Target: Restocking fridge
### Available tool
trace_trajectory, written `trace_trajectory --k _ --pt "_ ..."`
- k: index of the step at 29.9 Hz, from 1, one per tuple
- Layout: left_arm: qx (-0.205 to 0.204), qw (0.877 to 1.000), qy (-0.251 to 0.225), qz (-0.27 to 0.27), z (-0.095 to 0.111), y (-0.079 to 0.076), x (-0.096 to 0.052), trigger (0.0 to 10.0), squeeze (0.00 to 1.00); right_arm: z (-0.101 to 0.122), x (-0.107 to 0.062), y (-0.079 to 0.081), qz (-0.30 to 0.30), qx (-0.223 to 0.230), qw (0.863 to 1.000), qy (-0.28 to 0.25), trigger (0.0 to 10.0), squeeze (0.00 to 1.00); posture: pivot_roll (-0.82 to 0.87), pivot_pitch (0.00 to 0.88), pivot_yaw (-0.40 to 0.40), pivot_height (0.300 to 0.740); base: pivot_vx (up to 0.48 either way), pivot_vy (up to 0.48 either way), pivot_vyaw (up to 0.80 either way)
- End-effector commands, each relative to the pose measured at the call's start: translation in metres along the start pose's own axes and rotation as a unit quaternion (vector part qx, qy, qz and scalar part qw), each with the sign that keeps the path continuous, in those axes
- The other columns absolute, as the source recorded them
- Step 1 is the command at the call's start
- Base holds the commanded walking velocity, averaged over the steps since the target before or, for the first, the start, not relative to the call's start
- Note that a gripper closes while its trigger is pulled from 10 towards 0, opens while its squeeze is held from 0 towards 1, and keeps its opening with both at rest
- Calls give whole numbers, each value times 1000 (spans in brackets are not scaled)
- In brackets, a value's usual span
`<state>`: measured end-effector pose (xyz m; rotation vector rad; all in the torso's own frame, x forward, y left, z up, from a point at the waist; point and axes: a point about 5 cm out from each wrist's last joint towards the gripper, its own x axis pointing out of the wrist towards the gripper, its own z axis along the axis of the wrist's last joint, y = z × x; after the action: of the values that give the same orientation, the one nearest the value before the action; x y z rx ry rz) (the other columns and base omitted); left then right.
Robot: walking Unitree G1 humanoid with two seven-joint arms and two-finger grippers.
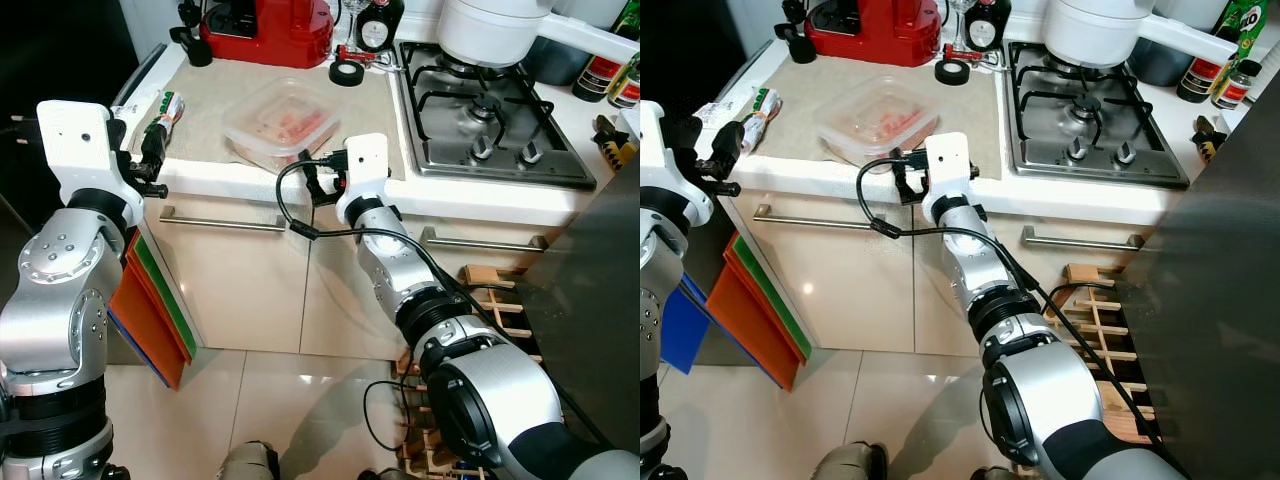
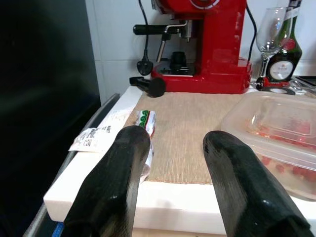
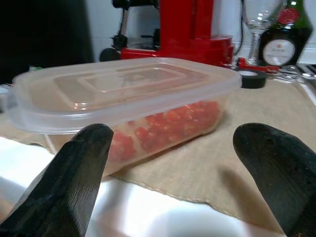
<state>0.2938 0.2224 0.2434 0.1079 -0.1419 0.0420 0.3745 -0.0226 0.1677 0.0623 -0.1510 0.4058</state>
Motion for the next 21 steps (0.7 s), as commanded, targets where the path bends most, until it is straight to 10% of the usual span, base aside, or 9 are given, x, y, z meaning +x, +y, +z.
trace_trajectory --k 1,11,15,20,21 --pt "-8 1000 -1 0 2 -2 4 10000 0 17 6 78 85 79 992 -39 10000 27 242 72 -54 740 0 0 0" --pt "-41 999 30 4 -7 -3 8 10000 0 28 3 84 121 98 985 -79 10000 24 228 58 -51 740 0 0 0" --pt "-71 996 57 -14 -17 -14 13 10000 0 16 -14 23 20 19 995 -95 10000 16 187 38 -49 740 0 0 0" --pt "-86 994 59 -42 -21 -28 17 10000 0 9 -40 -12 -41 -51 992 -105 10000 16 145 20 -47 740 0 0 0" --pt "-83 994 60 -41 -22 -29 18 10000 424 7 -46 -18 -48 -62 992 -104 10000 20 145 20 -47 740 0 0 0"
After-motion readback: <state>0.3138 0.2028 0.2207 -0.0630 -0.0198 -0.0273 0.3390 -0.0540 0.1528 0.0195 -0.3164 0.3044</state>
